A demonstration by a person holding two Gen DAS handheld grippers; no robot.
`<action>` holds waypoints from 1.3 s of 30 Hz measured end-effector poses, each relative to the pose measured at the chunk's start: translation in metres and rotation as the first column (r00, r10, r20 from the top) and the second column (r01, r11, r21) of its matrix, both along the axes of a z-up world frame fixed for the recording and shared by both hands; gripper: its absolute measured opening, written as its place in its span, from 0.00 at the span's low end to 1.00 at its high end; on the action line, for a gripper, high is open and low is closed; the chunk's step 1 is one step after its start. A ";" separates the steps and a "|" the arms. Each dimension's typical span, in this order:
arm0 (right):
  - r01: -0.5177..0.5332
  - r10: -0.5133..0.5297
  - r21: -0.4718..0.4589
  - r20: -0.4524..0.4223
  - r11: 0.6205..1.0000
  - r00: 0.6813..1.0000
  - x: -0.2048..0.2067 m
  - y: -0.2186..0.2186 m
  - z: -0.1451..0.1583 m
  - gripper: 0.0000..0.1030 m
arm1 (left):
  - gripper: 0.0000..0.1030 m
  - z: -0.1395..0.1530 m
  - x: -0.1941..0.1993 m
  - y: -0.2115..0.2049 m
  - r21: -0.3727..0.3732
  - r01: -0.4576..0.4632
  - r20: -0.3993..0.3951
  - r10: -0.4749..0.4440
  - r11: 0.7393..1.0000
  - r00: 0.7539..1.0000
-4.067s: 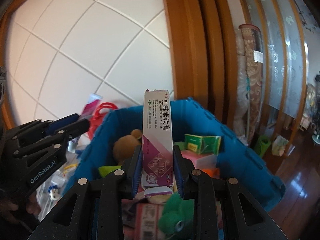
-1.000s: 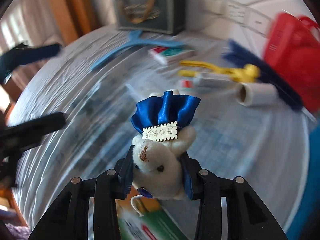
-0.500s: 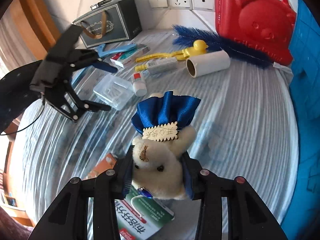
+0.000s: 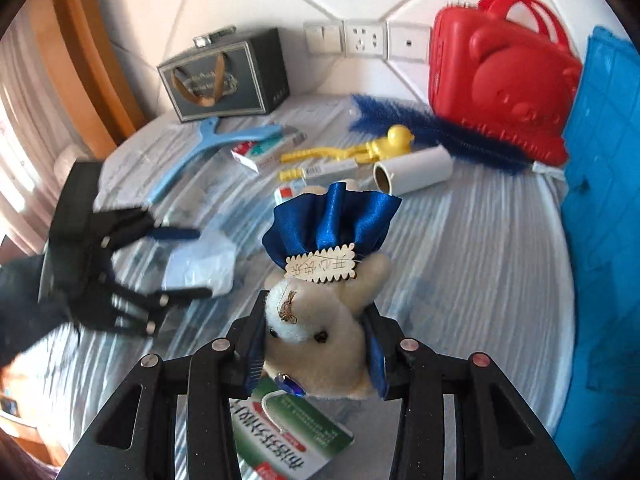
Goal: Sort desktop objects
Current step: 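Grasp the clear floss-pick box with the left tool while the right tool holds the bunny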
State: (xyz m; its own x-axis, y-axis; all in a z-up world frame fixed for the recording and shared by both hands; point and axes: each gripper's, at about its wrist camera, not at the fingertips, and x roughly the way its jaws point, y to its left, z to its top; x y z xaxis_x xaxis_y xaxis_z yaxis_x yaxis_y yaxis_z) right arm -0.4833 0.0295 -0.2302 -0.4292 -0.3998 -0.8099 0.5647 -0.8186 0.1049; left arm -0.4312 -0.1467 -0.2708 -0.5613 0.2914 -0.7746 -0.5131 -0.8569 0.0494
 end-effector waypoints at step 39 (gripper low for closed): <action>-0.015 0.017 -0.086 0.024 0.996 1.000 0.015 -0.018 0.028 0.40 | 0.99 0.009 -0.035 -0.039 0.116 0.130 0.209 -0.152 0.985 0.966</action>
